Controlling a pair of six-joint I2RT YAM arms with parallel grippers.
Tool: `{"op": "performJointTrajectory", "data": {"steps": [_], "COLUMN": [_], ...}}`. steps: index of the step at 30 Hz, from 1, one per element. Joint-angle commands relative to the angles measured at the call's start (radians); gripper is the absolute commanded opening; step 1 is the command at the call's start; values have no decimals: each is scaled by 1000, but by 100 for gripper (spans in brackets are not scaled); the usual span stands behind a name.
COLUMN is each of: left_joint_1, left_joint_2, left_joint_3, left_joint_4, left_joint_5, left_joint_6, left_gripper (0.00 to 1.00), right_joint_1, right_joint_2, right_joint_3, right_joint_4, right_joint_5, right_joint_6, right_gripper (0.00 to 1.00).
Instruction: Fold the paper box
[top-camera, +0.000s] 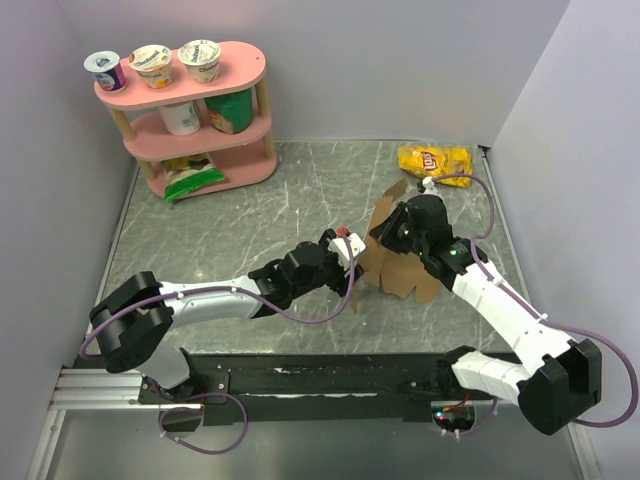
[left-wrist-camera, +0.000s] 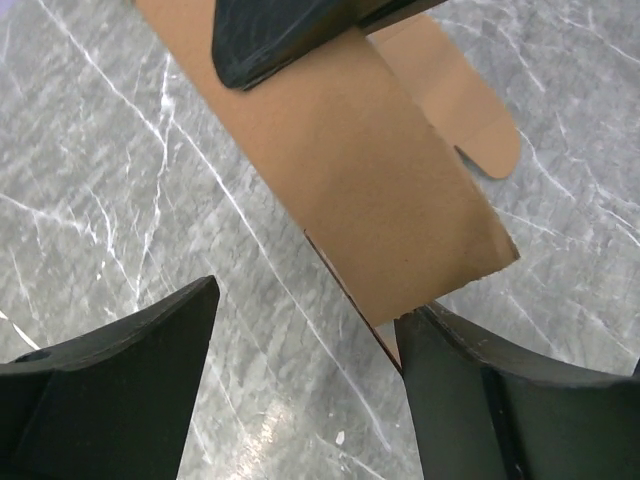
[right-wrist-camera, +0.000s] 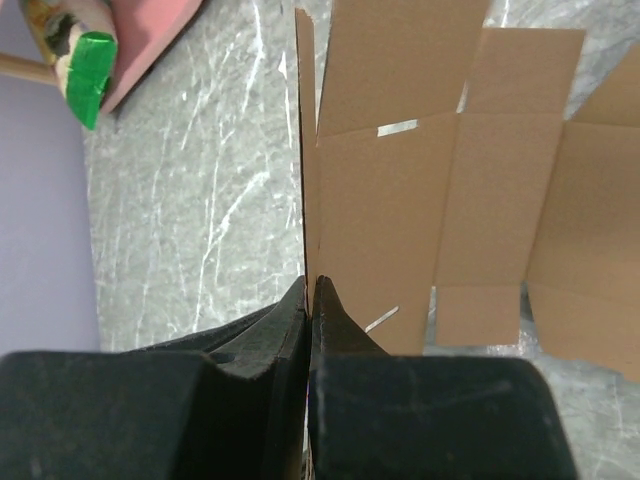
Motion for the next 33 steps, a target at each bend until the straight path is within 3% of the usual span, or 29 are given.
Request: {"op": "performJointTrajectory", "data": {"steps": [1, 3, 6, 9, 10, 11, 14, 15, 17, 18, 19, 22, 33], "left_joint_1": [11, 11, 11, 12, 11, 17, 28, 31, 41, 48, 55, 84, 92], "left_joint_2": [-7, -1, 6, 12, 12, 12, 10, 12, 15, 18, 21, 35, 82], "left_joint_3": [-9, -21, -35, -24, -18, -15, -6, -1, 33, 48, 80, 143, 326], "left_joint_4": [33, 47, 84, 64, 55, 34, -12, -29, -83, -144, -177, -295, -654], "left_joint_5": [-39, -35, -30, -15, -4, 3, 36, 39, 49, 62, 78, 126, 240], "left_joint_6": [-53, -91, -108, -117, -119, -126, -155, -165, -194, -206, -220, -269, -277], "left_gripper": [77, 80, 70, 56, 42, 35, 17, 17, 12, 11, 9, 4, 1], "right_joint_1": [8, 8, 8, 8, 6, 8, 6, 6, 8, 8, 9, 8, 29], "right_joint_2": [-17, -20, -19, -19, -20, -23, -36, -37, -48, -54, -62, -92, -240], "right_joint_3": [54, 49, 37, 38, 41, 52, 72, 77, 92, 94, 95, 77, -107], "right_joint_4": [-30, -27, -11, -10, -17, -22, -43, -54, -79, -98, -109, -134, -36], "right_joint_5": [3, 3, 3, 0, 3, 3, 3, 2, -3, -3, -3, -24, -133], "right_joint_6": [-19, -3, 9, 0, -8, -26, -78, -94, -129, -141, -149, -149, 86], "right_gripper": [0, 0, 0, 0, 0, 0, 13, 31, 54, 70, 75, 83, 85]}}
